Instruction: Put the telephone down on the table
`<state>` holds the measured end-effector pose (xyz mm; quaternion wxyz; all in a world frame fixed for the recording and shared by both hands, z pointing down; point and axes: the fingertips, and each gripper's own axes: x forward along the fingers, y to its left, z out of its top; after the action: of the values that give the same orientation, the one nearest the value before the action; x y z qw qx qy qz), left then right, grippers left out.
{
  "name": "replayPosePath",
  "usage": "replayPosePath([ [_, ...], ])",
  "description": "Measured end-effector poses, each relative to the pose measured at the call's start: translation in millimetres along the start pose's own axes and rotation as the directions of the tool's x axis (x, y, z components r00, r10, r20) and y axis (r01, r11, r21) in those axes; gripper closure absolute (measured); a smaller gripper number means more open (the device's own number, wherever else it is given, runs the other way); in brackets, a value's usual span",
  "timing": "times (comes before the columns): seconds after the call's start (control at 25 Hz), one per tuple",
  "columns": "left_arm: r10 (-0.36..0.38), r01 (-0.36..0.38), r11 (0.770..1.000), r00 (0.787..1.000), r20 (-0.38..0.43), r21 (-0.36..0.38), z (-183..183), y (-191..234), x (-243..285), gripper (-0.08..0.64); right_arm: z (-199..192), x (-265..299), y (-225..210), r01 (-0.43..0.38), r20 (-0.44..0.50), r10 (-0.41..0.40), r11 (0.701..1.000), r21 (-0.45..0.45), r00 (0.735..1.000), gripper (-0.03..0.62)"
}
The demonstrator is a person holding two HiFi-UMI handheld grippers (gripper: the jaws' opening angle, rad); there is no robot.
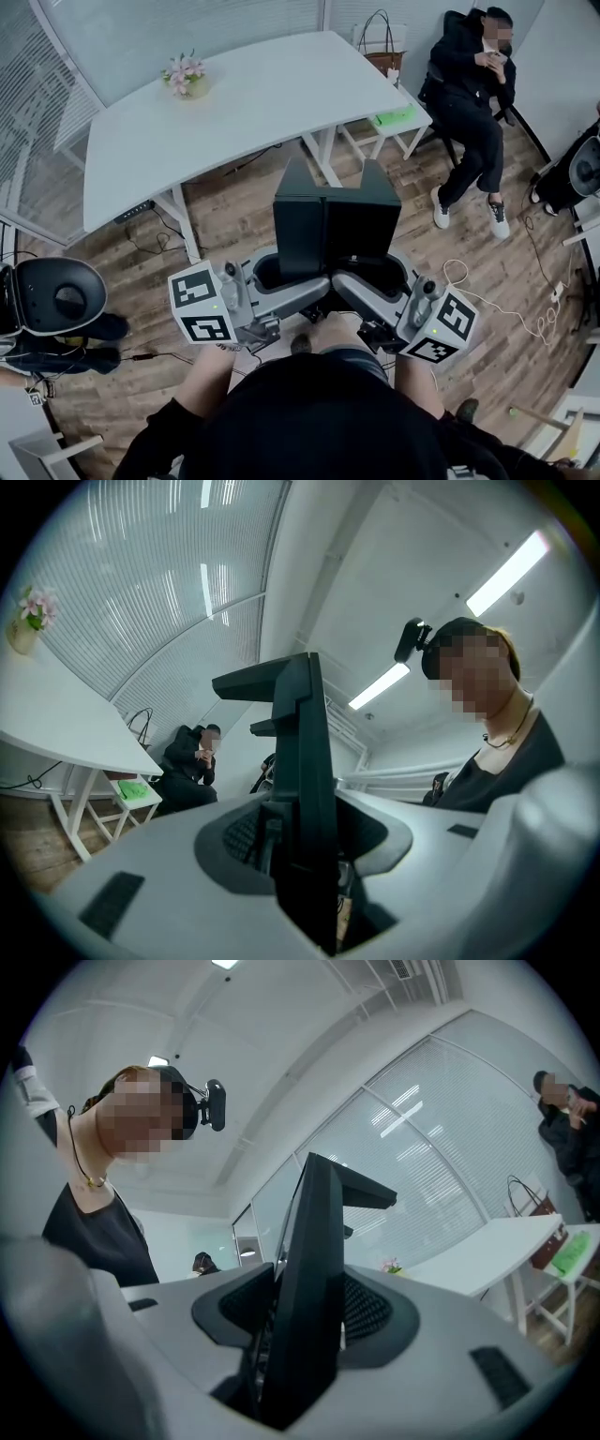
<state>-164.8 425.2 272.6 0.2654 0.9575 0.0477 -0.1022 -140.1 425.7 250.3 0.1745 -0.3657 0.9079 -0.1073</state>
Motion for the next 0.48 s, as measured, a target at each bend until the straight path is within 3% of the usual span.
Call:
replayPosePath([
  [0.48, 0.02, -0.02, 1.0, 1.0, 0.011, 0.019, 38.6, 67.6, 36.9, 0.37, 26.6, 29.1, -77.1, -0.027, -0.009, 0.027, 1.0, 0.0, 1.0, 0.381],
])
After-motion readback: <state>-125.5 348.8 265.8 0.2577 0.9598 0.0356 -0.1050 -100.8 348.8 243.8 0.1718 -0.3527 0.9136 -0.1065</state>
